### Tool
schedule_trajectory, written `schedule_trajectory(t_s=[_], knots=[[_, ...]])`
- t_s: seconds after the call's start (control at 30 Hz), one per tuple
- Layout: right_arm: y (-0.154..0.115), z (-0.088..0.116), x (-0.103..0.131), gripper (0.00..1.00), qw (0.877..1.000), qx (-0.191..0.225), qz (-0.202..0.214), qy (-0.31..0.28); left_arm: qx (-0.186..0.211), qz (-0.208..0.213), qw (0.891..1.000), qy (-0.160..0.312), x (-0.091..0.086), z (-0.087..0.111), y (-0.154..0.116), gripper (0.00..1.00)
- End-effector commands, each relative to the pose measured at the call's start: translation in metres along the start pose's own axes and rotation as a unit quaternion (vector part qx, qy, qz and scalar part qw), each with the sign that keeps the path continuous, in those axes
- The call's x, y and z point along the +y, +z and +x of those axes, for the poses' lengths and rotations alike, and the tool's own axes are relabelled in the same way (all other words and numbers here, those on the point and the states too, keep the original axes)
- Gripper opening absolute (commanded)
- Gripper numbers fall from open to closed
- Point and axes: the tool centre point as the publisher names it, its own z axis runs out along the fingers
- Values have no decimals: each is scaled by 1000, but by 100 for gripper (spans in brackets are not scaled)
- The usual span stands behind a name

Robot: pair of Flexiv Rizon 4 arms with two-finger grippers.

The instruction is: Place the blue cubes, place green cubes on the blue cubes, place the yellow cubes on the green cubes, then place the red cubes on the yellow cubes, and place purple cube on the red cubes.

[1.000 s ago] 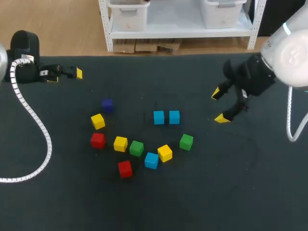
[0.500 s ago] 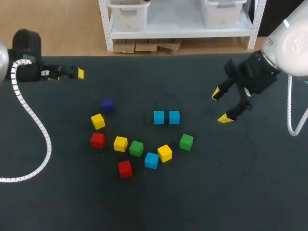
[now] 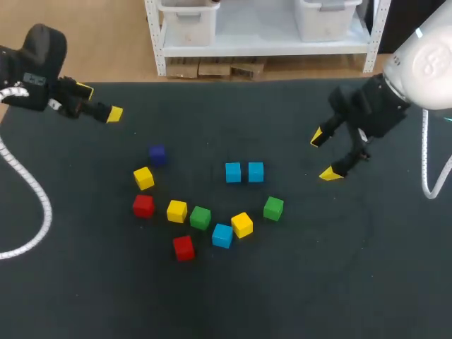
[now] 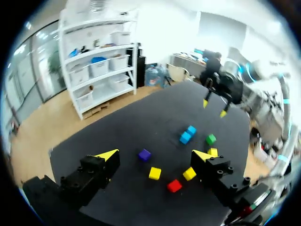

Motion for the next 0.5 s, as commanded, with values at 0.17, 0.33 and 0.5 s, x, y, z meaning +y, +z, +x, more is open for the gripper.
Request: schedule_trajectory(t_s=[0.17,0.33,0.5], knots=[[0,1,-1,100,1000,-2,-1,0,164,115,902,382,-4,12,-26,100],[0,1,-1,100,1000,-2,-1,0,164,115,902,382,-4,12,-26,100],[0,1,-1,100,1000,-2,-1,0,164,115,902,382,-4,12,-26,100]])
